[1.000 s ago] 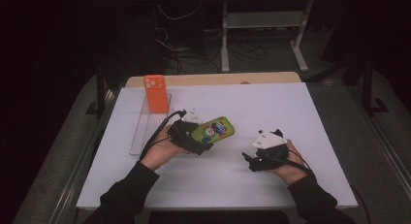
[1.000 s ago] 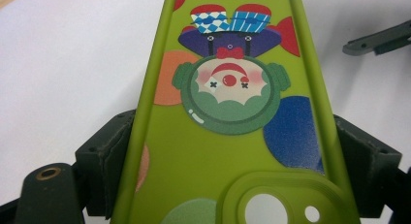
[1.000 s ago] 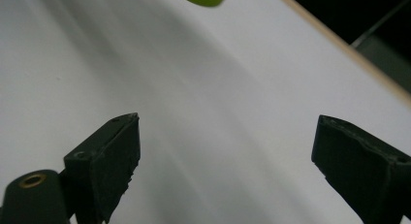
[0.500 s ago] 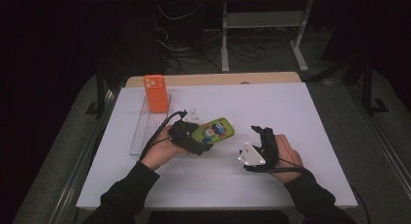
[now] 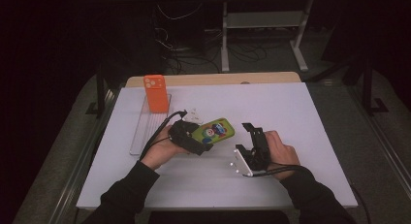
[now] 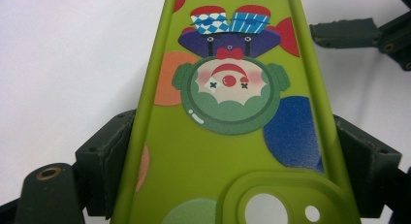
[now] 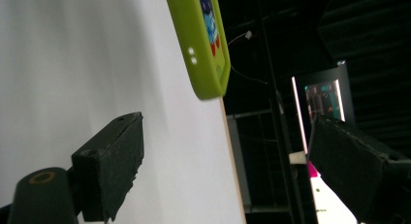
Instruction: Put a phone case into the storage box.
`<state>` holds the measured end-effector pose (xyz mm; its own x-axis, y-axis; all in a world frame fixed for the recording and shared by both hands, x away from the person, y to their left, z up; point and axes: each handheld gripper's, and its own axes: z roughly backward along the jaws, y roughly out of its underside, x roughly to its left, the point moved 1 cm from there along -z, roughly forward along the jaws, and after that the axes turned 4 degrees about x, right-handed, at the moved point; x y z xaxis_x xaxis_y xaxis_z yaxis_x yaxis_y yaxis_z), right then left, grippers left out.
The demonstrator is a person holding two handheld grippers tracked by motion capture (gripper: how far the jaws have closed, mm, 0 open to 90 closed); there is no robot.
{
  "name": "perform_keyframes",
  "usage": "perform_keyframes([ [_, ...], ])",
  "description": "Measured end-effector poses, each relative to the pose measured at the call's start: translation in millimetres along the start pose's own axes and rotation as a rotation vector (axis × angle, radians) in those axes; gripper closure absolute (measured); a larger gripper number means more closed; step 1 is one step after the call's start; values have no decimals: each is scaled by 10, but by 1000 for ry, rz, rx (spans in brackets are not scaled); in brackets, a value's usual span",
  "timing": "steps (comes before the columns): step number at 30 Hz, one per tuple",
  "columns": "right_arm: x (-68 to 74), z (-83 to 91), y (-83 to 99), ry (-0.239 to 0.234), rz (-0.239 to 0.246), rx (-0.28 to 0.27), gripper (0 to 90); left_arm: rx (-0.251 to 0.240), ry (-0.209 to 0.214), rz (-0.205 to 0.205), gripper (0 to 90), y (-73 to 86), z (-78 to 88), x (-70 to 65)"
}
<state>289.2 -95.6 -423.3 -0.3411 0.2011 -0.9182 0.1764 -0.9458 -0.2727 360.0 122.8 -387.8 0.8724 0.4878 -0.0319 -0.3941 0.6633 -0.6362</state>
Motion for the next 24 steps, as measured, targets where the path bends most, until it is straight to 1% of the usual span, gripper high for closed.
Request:
perform_keyframes([
  [1, 0, -14, -21, 4, 21, -7, 130, -1, 2, -1, 152, -1, -2, 0],
  [2, 15, -16, -39, 14, 21, 4, 135, 8, 0, -13, 152, -3, 2, 8],
  [3, 28, -28, -62, 5, 50, 2, 142, -3, 2, 0, 152, -5, -7, -1],
  [4, 32, -36, -76, 6, 62, -1, 148, -8, 4, 4, 152, -6, -10, -4],
  [5, 49, -51, -97, 17, 59, -5, 157, -10, 4, 5, 152, -8, -11, -6],
  [6, 71, -63, -109, 9, 51, -4, 167, -5, 3, 1, 152, -8, -8, -5],
  [7, 66, -76, -126, 14, 76, -11, 179, -5, 4, 0, 152, -8, -7, -6],
  [8, 68, -87, -143, 26, 89, -22, 192, -7, 4, 1, 152, -8, -5, -6],
  [10, 79, -95, -173, 35, 110, -31, 219, -9, 7, 4, 152, -8, -7, -4],
  [11, 95, -101, -193, 61, 97, -43, 237, -9, 8, 4, 153, -8, -7, -3],
  [12, 98, -105, -202, 57, 100, -43, 252, -10, 7, 3, 152, -8, -7, -4],
  [13, 107, -121, -215, 66, 112, -53, 273, -9, 7, 1, 152, -9, -7, -2],
  [14, 114, -125, -227, 68, 123, -56, 289, -10, 8, 2, 152, -9, -8, -3],
  [15, 126, -131, -235, 69, 124, -61, 308, 9, 6, -18, 152, -10, 3, 10],
  [18, 164, -149, -278, 68, 154, -78, 387, -4, 16, -3, 152, -14, -9, -7],
  [19, 176, -156, -291, 68, 168, -82, 406, -4, 15, -3, 152, -16, -11, -13],
  [20, 193, -161, -305, 67, 172, -82, 428, 2, 14, -11, 152, -17, -12, -13],
  [21, 202, -163, -317, 51, 179, -80, 449, 2, 14, -11, 152, -18, -15, -17],
  [22, 214, -171, -327, 56, 186, -84, 472, 1, 16, -10, 152, -19, -20, -20],
  [24, 229, -183, -339, 51, 188, -85, 517, 12, 16, -23, 152, -21, -27, -21],
])
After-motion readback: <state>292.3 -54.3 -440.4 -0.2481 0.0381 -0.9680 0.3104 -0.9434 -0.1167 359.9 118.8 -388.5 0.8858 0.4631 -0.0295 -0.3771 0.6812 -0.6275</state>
